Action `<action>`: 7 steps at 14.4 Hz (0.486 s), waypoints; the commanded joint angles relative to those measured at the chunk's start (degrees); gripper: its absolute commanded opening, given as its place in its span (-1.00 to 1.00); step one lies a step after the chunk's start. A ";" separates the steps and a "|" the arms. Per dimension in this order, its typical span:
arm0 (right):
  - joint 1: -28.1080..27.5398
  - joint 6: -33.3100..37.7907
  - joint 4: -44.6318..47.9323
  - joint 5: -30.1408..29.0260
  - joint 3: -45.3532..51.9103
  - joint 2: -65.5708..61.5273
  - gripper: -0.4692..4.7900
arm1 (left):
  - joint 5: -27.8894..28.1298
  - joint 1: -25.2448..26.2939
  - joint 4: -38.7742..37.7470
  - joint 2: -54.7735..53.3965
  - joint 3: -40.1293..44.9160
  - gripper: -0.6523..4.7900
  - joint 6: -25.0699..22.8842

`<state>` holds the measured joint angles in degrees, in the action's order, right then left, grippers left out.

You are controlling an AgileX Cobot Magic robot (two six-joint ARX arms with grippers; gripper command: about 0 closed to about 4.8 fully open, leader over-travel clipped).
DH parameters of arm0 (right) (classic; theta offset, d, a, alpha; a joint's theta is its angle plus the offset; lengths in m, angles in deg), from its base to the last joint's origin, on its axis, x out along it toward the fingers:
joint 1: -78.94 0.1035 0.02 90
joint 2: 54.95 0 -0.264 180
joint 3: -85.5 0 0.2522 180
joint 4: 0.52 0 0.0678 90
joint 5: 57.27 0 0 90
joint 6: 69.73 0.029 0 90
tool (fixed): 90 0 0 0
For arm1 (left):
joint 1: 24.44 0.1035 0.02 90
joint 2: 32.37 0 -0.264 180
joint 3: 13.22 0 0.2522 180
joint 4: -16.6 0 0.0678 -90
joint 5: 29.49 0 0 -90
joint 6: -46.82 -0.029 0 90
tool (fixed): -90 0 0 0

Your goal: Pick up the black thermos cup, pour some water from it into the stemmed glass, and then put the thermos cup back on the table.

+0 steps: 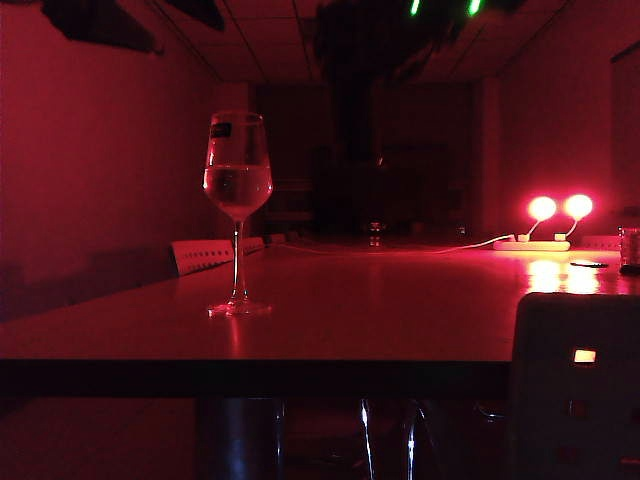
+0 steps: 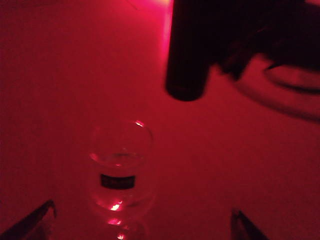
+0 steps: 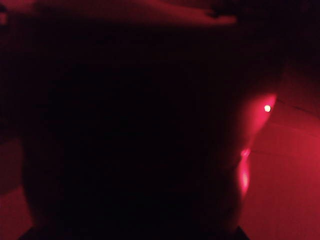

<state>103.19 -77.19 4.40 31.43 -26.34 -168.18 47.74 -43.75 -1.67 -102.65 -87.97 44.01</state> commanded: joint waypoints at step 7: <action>-5.62 10.40 15.61 0.33 30.29 19.23 -0.23 | -0.04 -0.04 -4.46 4.37 -0.28 1.00 -0.22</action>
<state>97.75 -67.11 12.00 31.86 1.52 -149.36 47.89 -43.75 -6.13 -98.37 -87.97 43.83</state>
